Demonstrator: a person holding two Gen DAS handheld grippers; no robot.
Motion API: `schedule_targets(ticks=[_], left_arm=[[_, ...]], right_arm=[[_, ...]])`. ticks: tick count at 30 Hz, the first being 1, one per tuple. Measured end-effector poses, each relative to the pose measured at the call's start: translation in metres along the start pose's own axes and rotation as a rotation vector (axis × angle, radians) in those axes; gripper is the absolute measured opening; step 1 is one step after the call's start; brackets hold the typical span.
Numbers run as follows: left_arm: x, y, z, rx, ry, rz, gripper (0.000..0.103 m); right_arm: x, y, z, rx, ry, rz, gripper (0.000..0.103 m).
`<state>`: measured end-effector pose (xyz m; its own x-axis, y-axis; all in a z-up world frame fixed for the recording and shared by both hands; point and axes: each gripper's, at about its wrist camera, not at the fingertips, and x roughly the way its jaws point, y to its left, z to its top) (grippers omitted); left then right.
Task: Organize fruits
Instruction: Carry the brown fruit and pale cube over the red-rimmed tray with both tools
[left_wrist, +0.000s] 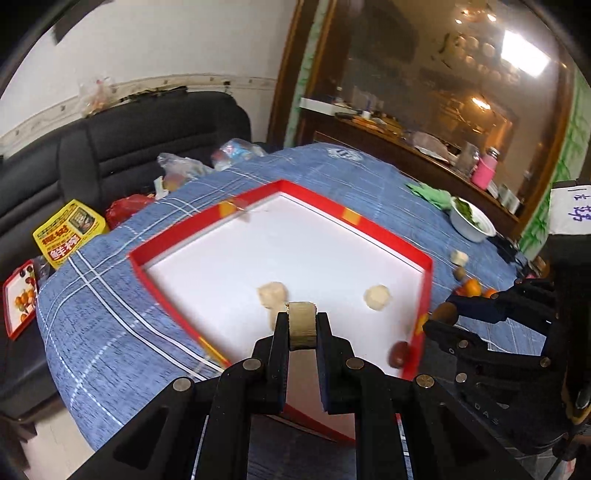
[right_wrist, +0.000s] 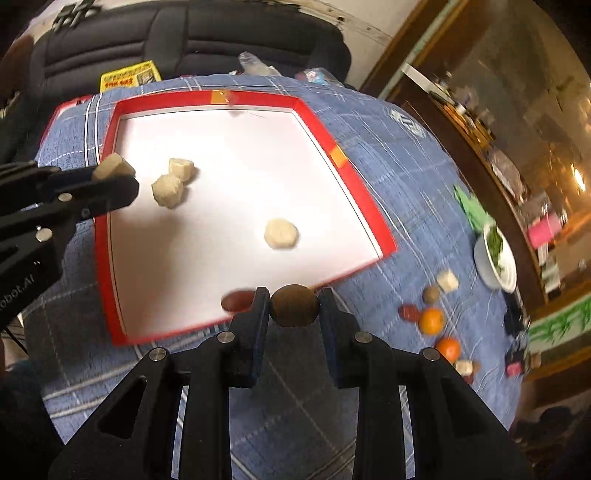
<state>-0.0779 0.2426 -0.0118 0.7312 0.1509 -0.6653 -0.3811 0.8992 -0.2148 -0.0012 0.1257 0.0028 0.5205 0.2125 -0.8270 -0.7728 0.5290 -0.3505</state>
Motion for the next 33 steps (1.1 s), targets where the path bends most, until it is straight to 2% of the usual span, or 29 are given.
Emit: schedule_targets(ticks=[10,33], left_arm=[[0.016,0.024,0.012,-0.043,0.003,0.017,0.012],[0.045,0.031,0.031,-0.046,0.023,0.051,0.012]], right_arm=[[0.014,0.018,0.036,-0.099,0.007,-0.043,0.026],[0.038,0.015,0.055,-0.088,0.002,-0.021,0.026]])
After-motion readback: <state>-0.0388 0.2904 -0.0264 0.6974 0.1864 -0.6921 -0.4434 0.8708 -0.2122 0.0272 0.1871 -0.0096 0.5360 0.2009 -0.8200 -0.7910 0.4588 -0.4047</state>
